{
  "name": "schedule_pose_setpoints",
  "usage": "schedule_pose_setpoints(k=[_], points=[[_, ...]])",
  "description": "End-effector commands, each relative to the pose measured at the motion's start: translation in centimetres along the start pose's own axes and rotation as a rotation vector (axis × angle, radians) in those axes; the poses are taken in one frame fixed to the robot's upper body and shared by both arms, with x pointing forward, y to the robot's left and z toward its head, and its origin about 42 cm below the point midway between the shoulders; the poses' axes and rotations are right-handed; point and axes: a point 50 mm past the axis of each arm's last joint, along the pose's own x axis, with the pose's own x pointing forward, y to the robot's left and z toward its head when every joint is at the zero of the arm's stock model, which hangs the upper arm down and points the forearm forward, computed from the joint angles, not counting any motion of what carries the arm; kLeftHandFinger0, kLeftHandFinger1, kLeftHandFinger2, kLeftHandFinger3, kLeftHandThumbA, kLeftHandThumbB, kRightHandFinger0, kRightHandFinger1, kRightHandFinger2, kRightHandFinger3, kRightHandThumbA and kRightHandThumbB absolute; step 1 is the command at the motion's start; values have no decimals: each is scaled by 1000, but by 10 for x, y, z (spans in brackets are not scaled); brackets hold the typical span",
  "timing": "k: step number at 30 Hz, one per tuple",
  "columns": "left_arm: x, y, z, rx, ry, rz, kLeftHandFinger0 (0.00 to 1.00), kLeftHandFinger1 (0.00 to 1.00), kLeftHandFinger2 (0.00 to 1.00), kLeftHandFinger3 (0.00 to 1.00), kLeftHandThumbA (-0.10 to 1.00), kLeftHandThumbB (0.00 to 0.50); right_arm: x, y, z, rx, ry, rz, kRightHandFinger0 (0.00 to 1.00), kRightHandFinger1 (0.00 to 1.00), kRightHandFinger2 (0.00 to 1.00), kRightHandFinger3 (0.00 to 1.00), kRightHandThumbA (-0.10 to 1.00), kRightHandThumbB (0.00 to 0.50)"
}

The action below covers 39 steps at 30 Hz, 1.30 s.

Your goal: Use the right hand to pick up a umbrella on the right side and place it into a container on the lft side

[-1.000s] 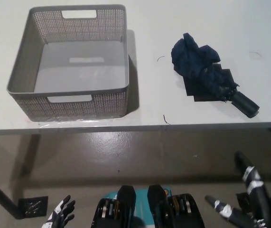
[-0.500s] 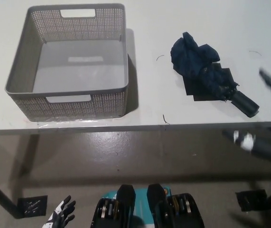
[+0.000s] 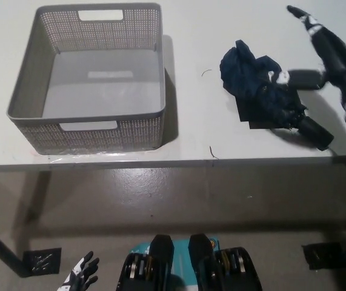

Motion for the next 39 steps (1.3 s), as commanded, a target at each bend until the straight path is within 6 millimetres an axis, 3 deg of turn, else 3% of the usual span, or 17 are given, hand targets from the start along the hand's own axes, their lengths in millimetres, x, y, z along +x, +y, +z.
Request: schedule_pose_setpoints(k=[1,11,17,19,21,24,32,37,38,39], points=[[-4,5,12,40,-61,-23,1000,1000,1000,1000,1000,38,51,-38,12,-137,248,36,1000,1000,1000,1000,1000,432],[-7,2,13,36,-56,-35,1000,1000,1000,1000,1000,35,92,-17,8,-175,381,160,1000,1000,1000,1000,1000,431],[-4,2,17,40,-65,-47,1000,1000,1000,1000,1000,34,100,2,8,-183,427,201,1000,1000,1000,1000,1000,464],[-4,4,19,50,-67,-48,1000,1000,1000,1000,1000,38,100,13,6,-174,430,224,1000,1000,1000,1000,1000,454],[-2,5,20,57,-73,-56,1000,1000,1000,1000,1000,38,96,29,1,-173,438,235,1000,1000,1000,1000,1000,486],[-3,5,21,61,-77,-70,1000,1000,1000,1000,1000,26,88,63,-10,-176,437,291,1000,1000,1000,1000,1000,484],[5,5,26,64,-87,-85,1000,1000,1000,1000,1000,26,73,129,-15,-201,435,369,1000,1000,1000,1000,1000,500],[3,4,25,45,-100,-86,1000,1000,1000,1000,1000,18,40,169,-60,-251,536,450,1000,1000,1000,1000,898,499],[2,5,25,49,-99,-85,1000,1000,1000,1000,1000,19,26,178,-80,-267,580,474,1000,1000,1000,1000,861,485],[1,5,24,49,-98,-85,1000,1000,1000,1000,1000,20,24,179,-82,-269,584,477,1000,1000,1000,1000,859,485]])
